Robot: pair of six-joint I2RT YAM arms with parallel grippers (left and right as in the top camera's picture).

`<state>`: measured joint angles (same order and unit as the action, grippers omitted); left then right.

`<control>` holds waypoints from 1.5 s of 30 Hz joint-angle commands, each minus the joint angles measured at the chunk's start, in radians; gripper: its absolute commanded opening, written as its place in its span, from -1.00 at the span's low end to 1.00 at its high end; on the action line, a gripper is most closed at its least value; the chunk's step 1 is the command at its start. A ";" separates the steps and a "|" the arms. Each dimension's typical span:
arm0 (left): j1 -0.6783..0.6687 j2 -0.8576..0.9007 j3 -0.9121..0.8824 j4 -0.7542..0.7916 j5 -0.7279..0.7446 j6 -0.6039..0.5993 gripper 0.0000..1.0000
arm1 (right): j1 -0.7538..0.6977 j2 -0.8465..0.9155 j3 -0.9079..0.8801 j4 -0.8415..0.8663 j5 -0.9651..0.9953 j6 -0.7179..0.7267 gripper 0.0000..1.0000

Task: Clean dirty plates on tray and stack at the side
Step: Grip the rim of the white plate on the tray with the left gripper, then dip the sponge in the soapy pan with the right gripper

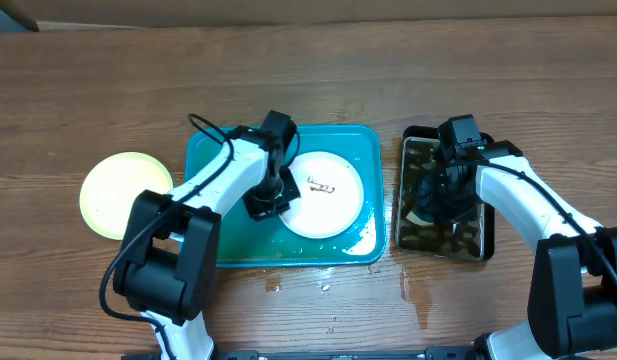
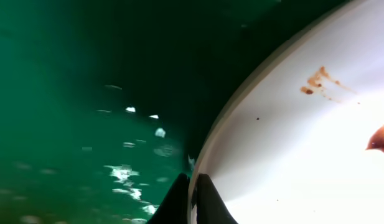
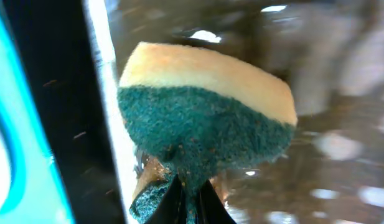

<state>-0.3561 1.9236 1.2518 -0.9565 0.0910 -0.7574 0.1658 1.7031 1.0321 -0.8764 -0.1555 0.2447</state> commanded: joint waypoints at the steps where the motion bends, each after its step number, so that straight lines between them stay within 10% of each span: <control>1: 0.016 -0.033 -0.006 -0.021 -0.092 0.065 -0.91 | 0.014 -0.006 -0.004 0.002 -0.156 -0.040 -0.92; 17: 0.017 -0.039 -0.006 -0.050 -0.101 0.093 -0.91 | 0.096 -0.007 -0.127 0.095 -0.262 -0.052 -0.92; 26: 0.016 -0.039 -0.006 -0.056 -0.101 0.094 -0.91 | -0.055 -0.007 -0.128 0.033 0.170 0.384 -0.92; 32: 0.016 -0.039 -0.006 -0.048 -0.101 0.093 -0.91 | -0.011 -0.007 -0.128 0.035 -0.095 0.031 -0.92; 45: 0.015 -0.039 -0.006 -0.049 -0.101 0.093 -0.92 | 0.064 -0.007 -0.128 -0.154 0.127 0.174 -0.92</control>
<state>-0.3424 1.9064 1.2518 -1.0027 0.0216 -0.6765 0.1894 1.6840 0.9165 -0.9928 -0.1371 0.3607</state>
